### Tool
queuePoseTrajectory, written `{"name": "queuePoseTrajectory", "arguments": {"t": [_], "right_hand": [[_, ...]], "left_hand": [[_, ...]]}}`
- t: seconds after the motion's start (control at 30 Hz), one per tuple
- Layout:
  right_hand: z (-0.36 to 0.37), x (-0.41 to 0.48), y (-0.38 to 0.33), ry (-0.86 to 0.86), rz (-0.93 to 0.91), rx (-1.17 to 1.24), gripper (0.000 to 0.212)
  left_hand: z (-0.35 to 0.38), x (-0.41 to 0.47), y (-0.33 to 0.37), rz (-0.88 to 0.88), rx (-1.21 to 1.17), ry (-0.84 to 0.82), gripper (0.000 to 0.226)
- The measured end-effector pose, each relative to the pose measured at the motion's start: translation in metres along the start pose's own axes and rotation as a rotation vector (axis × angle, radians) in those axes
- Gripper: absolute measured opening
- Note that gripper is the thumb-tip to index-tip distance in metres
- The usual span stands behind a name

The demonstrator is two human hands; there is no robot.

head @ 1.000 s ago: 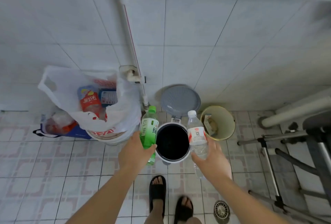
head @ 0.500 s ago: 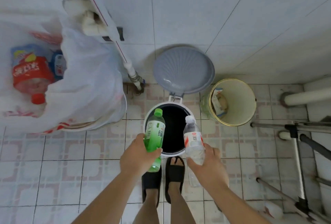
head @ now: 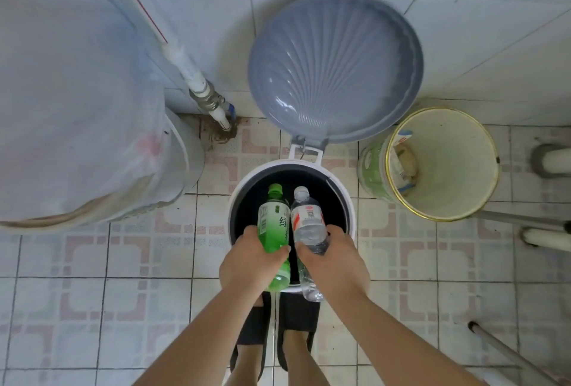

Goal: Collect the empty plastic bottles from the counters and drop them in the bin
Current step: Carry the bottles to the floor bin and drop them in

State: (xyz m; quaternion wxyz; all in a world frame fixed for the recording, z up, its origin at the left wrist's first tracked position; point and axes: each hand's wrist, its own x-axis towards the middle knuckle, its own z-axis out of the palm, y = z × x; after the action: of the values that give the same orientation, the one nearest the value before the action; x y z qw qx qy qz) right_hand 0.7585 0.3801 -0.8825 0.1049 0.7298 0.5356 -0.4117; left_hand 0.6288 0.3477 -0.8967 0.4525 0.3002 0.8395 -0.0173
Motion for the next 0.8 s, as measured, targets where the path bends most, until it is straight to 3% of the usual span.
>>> {"name": "queuePoseTrajectory", "arguments": {"t": [0.17,0.27,0.43,0.8], "right_hand": [[0.019,0.025,-0.001,-0.001,-0.045,0.038,0.052],[0.023,0.028,0.0,0.0,-0.08,0.027,0.062],[0.011,0.014,-0.001,0.024,-0.113,-0.038,0.057],[-0.1,-0.049,-0.061,0.23,-0.376,-0.148,0.05]], "left_hand": [[0.015,0.028,0.007,0.022,-0.056,-0.027,0.055],[0.017,0.03,0.009,0.079,-0.078,-0.055,0.047],[-0.001,0.012,0.01,0.126,-0.004,-0.023,0.049],[-0.125,-0.071,0.057,0.391,0.195,0.184,0.041]]}}
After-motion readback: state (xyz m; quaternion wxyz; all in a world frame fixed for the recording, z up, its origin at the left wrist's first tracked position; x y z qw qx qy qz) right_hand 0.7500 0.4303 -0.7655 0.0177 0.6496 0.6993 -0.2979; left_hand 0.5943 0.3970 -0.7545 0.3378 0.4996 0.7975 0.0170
